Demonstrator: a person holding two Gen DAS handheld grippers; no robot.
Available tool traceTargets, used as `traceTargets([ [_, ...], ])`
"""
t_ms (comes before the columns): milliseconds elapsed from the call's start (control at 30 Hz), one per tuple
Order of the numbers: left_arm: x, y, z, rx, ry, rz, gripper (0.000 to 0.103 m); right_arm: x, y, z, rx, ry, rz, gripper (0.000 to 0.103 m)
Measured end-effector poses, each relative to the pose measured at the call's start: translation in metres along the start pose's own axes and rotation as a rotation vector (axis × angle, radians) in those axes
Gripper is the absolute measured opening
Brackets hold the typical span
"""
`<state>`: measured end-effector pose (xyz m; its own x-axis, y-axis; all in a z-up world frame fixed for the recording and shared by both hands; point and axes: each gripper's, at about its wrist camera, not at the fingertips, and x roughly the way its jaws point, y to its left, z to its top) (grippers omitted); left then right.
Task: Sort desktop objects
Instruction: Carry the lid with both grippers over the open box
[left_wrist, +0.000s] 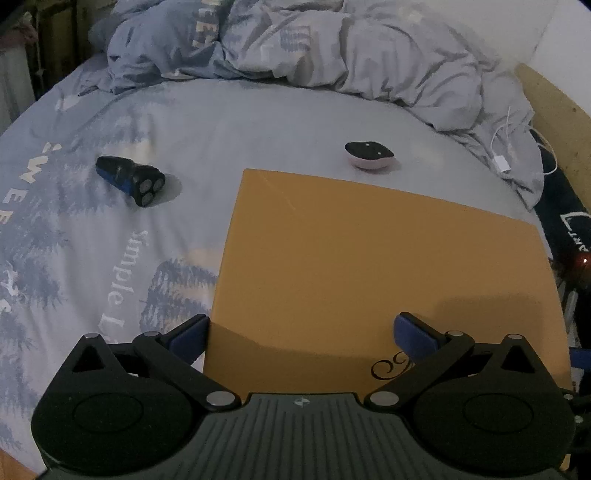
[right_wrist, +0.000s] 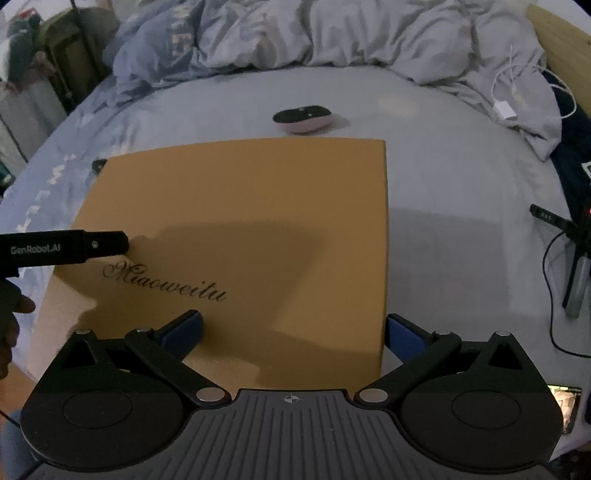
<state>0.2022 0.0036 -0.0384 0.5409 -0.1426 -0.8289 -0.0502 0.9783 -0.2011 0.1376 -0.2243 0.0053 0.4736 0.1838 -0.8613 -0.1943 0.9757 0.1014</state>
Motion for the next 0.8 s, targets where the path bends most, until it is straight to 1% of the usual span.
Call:
traceTargets([
  [600, 0.008, 0.000, -0.005, -0.014, 0.006, -0.002, 0.103, 0.009, 0.000, -0.003, -0.031, -0.010, -0.016, 0.103],
  [800, 0.006, -0.005, -0.005, -0.001, 0.007, 0.013, 0.103, 0.011, -0.009, -0.005, -0.021, -0.016, 0.007, 0.103],
])
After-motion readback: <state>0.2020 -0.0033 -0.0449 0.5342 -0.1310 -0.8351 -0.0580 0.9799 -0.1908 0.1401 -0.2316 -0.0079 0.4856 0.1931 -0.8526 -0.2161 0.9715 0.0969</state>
